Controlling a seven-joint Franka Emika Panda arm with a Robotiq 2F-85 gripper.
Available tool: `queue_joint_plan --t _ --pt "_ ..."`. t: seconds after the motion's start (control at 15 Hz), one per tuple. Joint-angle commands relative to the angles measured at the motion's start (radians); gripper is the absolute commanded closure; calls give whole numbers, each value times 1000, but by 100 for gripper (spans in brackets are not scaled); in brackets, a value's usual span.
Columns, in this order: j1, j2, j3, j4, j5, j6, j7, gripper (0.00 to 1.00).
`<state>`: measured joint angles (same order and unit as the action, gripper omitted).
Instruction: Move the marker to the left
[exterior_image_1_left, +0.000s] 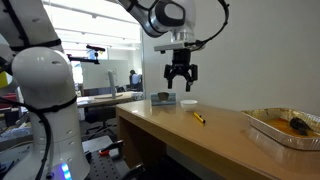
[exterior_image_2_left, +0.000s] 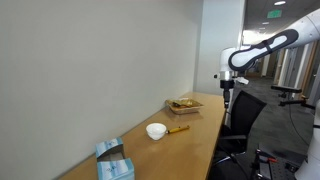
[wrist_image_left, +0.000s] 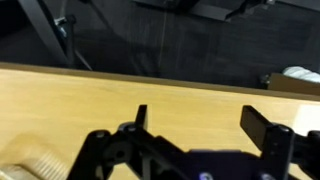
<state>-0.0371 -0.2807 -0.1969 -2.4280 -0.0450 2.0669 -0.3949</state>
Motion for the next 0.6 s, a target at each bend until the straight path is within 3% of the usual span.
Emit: queue_joint_plan --t 0.0,0.53 --pt "15 103 47 73 -73 89 -80 0" --pt "17 433 138 331 -124 200 -329 0"
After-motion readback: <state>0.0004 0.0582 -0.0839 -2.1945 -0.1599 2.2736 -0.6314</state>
